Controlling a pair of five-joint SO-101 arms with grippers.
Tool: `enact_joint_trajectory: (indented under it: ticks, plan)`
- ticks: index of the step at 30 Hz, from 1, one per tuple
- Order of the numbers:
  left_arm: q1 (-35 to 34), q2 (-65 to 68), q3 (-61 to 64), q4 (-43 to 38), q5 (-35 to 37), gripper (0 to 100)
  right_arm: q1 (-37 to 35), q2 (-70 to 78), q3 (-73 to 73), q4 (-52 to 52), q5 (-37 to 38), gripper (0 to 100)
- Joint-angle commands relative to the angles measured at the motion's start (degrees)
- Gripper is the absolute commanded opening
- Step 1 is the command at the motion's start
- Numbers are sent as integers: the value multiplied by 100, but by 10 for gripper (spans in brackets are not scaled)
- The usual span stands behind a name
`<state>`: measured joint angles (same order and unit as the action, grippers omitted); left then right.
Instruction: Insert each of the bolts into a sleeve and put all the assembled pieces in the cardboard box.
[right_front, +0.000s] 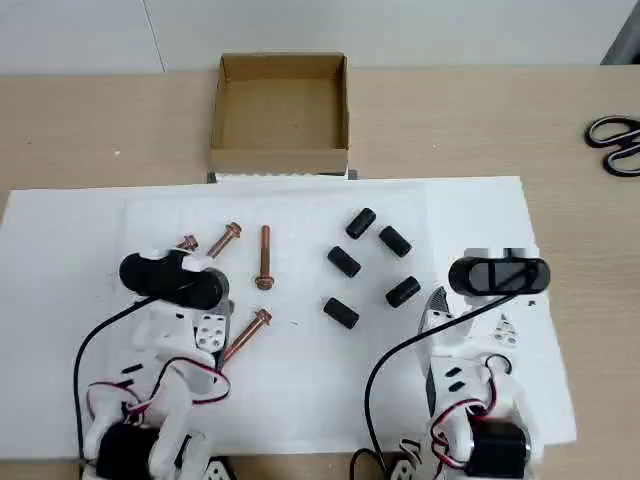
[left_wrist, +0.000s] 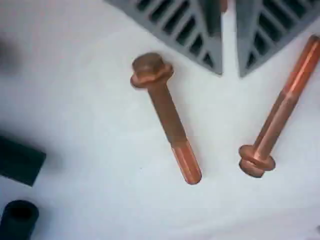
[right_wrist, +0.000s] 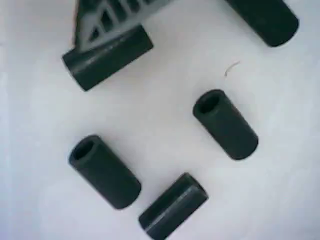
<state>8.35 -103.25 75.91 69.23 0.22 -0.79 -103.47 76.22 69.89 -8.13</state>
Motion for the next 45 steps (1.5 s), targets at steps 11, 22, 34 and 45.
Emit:
enact_joint_trajectory:
  ticks: [11,22,34,45]
  plan:
    - [-308,2127,-2905,923,404,8,479,532,-1116,541,-26,187]
    - [-360,4554,-5429,1741,492,6,488,3204,-3226,1112,-9,187]
    - [-563,4615,-4303,985,492,6,497,5341,-3921,804,193,187]
    - [-1582,4615,-3556,712,-598,6,391,8171,-5925,884,1037,187]
